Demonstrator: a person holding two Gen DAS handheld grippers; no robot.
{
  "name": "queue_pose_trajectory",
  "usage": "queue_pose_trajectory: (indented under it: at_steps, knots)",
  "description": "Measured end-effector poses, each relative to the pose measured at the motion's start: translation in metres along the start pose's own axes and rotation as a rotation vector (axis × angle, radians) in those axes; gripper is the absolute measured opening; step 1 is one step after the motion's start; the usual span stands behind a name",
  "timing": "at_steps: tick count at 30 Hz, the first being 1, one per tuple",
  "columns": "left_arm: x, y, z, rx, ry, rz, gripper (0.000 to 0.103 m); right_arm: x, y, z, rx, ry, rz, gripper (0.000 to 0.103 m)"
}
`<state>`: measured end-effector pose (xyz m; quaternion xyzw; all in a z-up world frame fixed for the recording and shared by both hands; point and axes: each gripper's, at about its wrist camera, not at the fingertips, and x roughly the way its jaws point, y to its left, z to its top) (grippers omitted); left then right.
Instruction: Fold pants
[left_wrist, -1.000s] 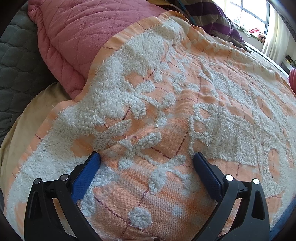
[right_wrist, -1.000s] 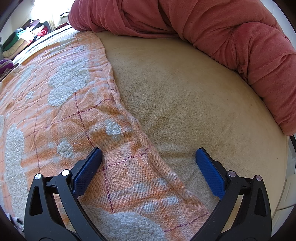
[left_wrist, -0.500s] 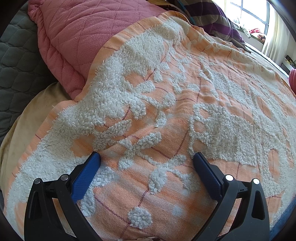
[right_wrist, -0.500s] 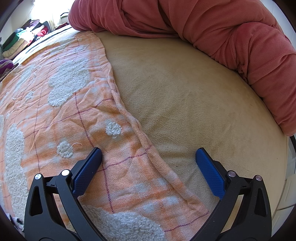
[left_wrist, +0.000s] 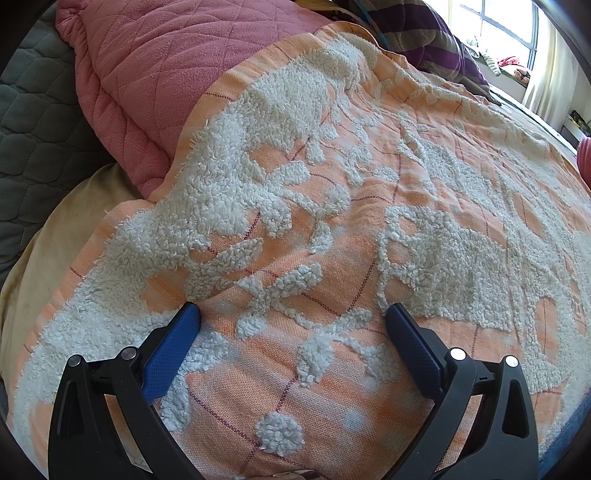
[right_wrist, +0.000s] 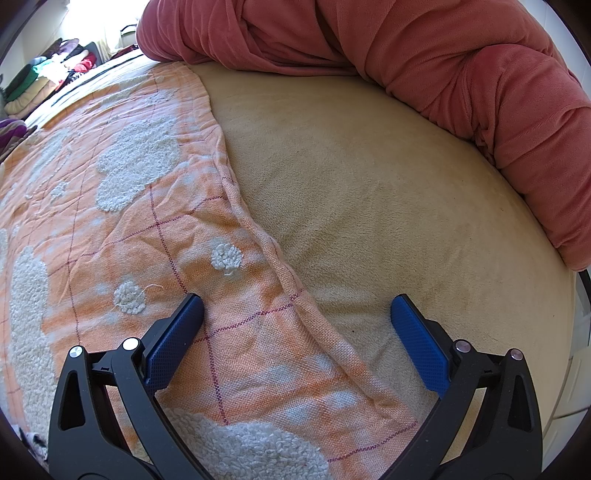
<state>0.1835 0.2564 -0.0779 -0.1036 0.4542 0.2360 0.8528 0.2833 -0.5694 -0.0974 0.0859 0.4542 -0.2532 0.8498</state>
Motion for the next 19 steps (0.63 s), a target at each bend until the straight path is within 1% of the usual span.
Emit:
queue_pose_trajectory:
  at_steps: [11,19]
  knots:
    - [-0.0016,0.0022,-0.001,-0.008,-0.006,-0.011,0.099,0.0,-0.0001,0.0,0.0,0.0,0.0,0.095]
    - [-0.0027,0.0007,-0.0005,-0.001,-0.003,-0.003,0.099,-0.0002,-0.0001,-0.0001,0.0,0.0,0.001,0.095]
